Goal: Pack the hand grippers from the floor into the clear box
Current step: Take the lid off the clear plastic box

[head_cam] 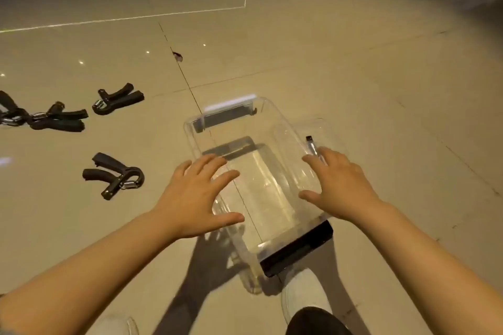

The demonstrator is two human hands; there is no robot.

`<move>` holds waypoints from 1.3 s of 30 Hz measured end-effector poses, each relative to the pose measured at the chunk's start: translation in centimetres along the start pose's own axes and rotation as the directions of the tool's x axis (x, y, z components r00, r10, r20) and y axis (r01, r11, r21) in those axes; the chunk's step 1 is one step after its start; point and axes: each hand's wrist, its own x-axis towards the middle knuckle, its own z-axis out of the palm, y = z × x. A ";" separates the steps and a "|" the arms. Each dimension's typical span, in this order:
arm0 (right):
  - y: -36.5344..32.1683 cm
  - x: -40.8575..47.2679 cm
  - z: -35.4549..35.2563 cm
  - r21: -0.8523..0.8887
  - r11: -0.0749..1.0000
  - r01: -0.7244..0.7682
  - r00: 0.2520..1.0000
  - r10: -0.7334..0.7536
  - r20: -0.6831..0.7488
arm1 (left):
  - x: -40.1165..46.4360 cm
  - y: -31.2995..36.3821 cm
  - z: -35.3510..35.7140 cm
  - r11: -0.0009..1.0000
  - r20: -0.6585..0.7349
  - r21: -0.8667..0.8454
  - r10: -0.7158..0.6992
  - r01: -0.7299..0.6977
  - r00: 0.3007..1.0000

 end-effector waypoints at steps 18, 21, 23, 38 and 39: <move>1.4 4.2 7.7 0.337 0.938 0.083 0.936 0.043 -0.349 | -1.9 -1.0 6.9 0.996 -0.118 -0.074 -0.054 0.046 0.992; 1.4 6.0 6.7 0.265 0.942 0.206 0.943 -0.119 -0.312 | -4.4 0.4 7.0 0.994 -0.126 -0.049 -0.107 0.101 0.986; 1.5 7.1 6.0 0.197 0.941 0.276 0.939 -0.220 -0.265 | -5.9 1.1 7.2 0.998 -0.130 0.010 -0.053 0.054 0.990; -2.7 3.5 4.5 0.320 0.899 0.300 0.882 -0.134 -0.452 | -2.5 -6.0 3.4 0.946 -0.370 -0.030 -0.309 0.322 0.876; -4.2 1.7 4.7 0.404 0.843 0.356 0.888 -0.170 -0.428 | -1.8 -7.0 3.0 0.916 -0.346 -0.085 -0.395 0.391 0.851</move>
